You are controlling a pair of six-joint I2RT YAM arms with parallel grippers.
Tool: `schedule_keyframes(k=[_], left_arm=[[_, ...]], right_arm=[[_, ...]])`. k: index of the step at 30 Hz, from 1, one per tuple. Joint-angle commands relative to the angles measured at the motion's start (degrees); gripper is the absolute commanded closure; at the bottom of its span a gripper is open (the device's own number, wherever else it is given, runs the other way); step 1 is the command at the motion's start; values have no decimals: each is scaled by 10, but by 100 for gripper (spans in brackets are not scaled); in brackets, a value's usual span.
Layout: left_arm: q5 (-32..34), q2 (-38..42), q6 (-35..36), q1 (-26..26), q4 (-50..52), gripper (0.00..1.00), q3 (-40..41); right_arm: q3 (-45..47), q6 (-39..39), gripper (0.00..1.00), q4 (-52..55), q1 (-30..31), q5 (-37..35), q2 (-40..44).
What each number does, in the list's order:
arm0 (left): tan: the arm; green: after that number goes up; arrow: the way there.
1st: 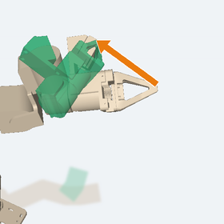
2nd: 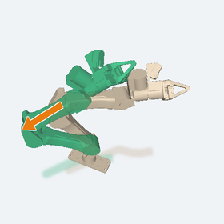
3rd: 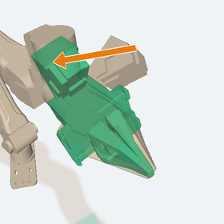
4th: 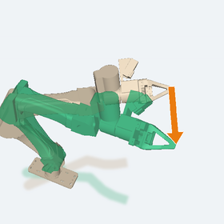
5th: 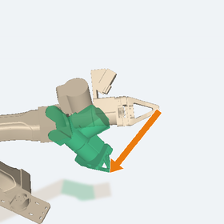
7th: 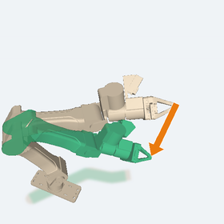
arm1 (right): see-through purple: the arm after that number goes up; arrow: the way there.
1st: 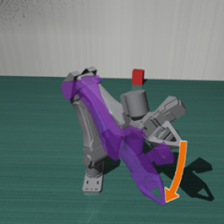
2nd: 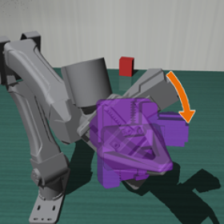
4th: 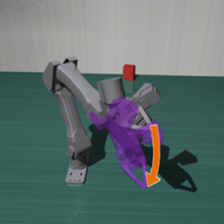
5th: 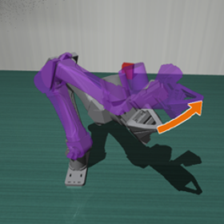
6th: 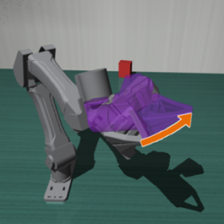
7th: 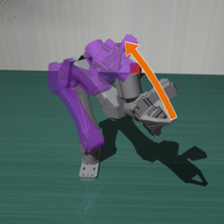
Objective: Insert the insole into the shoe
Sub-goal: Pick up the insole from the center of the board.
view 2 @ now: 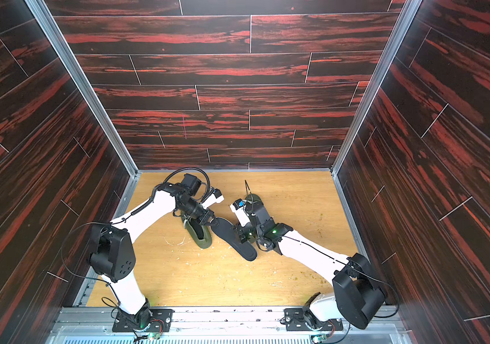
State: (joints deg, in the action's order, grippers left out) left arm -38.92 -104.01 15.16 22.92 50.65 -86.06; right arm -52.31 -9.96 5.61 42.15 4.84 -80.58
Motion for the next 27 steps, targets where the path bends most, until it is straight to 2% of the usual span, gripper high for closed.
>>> schedule_keyframes(k=[1, 3, 4, 5, 6, 9, 11, 14, 18, 22, 27], left_arm=[[-17, 23, -3, -2, 30, 100, -22], [-30, 23, -6, -2, 42, 100, -32], [-35, 23, -6, -2, 49, 100, -35], [-39, 23, -13, -2, 52, 100, -37], [-38, 23, -26, -2, 50, 100, -40], [-43, 22, -62, -2, 50, 100, -58], [-58, 23, -78, -3, 57, 99, -67], [-61, 28, -125, -3, 34, 98, -70], [-94, 33, -145, -3, 35, 98, -76], [-98, 41, -133, -3, 50, 99, -74], [-81, 52, -50, 0, 118, 98, -82]], right_arm=[[3, 32, 49, 7, -13, 23, 3], [13, 57, 36, 9, -18, 37, 13], [15, 65, 24, 13, -20, 40, 16], [17, 79, 5, 17, -20, 45, 19], [19, 90, 2, 19, -21, 48, 21], [41, 108, 2, -8, -19, 43, 27], [75, 119, 2, -57, -15, 16, 41], [123, 145, 2, -131, -5, -42, 58], [149, 210, 2, -200, 24, -124, 46], [146, 233, 2, -231, 29, -135, 34], [132, 245, 2, -232, 29, -126, 27]])
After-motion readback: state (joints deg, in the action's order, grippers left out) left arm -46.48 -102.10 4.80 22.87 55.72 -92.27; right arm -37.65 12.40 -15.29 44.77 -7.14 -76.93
